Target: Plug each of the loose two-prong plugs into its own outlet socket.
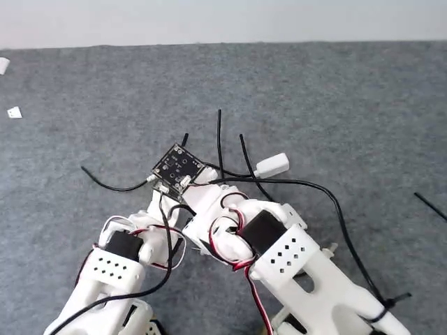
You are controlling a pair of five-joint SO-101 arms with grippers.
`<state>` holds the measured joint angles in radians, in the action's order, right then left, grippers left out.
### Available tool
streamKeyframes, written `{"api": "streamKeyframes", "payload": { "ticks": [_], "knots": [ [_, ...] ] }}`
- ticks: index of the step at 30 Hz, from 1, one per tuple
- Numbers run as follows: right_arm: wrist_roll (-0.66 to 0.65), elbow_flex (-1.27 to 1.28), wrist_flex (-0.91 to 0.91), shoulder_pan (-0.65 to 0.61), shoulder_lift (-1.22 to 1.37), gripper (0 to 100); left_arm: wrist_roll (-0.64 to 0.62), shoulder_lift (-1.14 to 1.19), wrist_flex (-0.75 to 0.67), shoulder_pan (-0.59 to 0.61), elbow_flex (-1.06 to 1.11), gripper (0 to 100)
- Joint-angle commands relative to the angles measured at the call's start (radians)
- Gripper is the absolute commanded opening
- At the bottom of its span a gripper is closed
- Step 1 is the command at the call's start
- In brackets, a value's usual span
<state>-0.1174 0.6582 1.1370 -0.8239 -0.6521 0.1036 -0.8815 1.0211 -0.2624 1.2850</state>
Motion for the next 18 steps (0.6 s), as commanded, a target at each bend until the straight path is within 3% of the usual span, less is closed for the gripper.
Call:
{"api": "streamKeyframes", "payload": {
  "ticks": [1, 9, 14, 18],
  "knots": [
    [0.012, -0.014, -0.022, 0.016, -0.030, 0.9, 0.009, -0.020, -0.002, -0.006, -0.021, 2],
    [0.164, -0.009, -0.058, 0.096, -0.031, 0.9, -0.049, -0.020, -0.103, 0.095, -0.021, 3],
    [0.238, -0.008, -0.071, 0.156, -0.028, 0.9, -0.054, -0.017, -0.110, 0.172, -0.016, 18],
    [0.242, -0.008, -0.071, 0.171, -0.021, 0.9, -0.058, -0.012, -0.207, 0.227, 0.031, 26]
  ]
}}
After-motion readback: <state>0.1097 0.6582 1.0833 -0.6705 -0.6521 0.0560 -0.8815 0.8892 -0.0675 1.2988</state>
